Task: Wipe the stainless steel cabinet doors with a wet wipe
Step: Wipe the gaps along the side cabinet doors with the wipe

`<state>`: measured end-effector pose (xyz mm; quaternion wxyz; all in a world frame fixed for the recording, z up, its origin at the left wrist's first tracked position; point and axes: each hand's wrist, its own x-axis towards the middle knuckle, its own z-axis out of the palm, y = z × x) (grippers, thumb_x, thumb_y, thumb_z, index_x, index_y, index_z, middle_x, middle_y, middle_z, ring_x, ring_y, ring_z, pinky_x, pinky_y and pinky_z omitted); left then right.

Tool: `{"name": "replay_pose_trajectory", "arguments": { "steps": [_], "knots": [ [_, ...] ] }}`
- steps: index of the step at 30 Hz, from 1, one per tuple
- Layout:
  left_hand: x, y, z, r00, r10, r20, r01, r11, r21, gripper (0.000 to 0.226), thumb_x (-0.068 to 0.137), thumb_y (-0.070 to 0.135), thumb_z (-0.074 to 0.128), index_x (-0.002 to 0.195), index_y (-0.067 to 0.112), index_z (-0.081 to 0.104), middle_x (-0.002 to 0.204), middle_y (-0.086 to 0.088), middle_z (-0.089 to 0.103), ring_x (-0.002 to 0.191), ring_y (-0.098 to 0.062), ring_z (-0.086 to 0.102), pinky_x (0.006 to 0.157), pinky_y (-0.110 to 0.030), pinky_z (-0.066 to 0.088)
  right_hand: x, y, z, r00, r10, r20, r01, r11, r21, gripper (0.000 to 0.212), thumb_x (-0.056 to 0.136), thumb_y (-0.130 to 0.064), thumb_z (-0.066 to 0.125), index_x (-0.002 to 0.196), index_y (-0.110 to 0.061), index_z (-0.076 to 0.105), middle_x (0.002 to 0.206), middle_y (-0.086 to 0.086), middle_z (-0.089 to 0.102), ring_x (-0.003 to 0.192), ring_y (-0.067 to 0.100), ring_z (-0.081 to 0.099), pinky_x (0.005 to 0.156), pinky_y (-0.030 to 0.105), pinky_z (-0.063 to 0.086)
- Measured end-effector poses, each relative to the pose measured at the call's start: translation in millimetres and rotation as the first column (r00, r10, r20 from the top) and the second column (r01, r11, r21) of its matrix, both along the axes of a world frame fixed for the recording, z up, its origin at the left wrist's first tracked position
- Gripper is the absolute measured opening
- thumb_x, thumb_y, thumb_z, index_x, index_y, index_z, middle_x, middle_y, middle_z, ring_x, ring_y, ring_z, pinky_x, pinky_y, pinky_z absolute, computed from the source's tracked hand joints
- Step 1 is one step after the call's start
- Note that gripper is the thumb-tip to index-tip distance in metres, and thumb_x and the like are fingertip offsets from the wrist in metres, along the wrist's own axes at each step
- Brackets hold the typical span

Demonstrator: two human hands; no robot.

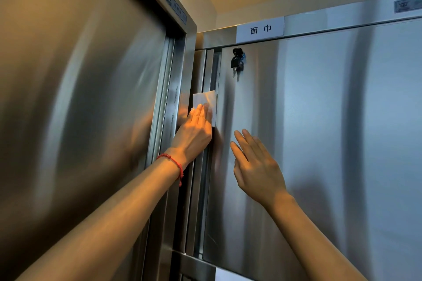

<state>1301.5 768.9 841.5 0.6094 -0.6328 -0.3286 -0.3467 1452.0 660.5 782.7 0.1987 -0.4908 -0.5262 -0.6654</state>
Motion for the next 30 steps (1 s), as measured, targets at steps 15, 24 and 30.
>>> {"name": "replay_pose_trajectory", "arguments": {
  "steps": [15,24,30],
  "knots": [
    [-2,8,-1,0.999,-0.042,-0.024,0.043,0.998,0.036,0.040,0.088,0.022,0.060,0.125,0.008,0.061,0.131,-0.016,0.054,0.123,-0.024,0.053,0.103,-0.034,0.040,-1,0,0,1.000,0.005,-0.015,-0.005,1.000,-0.020,0.045,0.080,-0.022,0.057,0.120,-0.002,0.064,0.132,0.018,0.056,0.127,0.035,0.049,0.107,0.046,0.030],
    [3,6,7,0.999,0.041,0.002,-0.041,0.992,0.117,0.046,0.100,0.008,0.024,0.143,-0.006,0.029,0.147,-0.027,0.028,0.138,-0.033,0.028,0.113,-0.040,0.021,1,0,0,1.000,0.009,-0.025,-0.010,1.000,-0.029,0.045,0.080,-0.022,0.057,0.121,-0.003,0.064,0.132,0.018,0.056,0.127,0.035,0.049,0.107,0.046,0.030],
    [-1,2,5,0.998,0.055,0.014,-0.056,0.994,0.094,0.046,0.100,0.011,0.029,0.143,-0.005,0.027,0.147,-0.026,0.028,0.137,-0.032,0.031,0.113,-0.040,0.025,0,1,0,1.000,-0.002,-0.017,0.001,1.000,-0.026,0.045,0.080,-0.023,0.058,0.120,-0.003,0.064,0.132,0.018,0.056,0.127,0.034,0.049,0.107,0.047,0.028]
  ]
}}
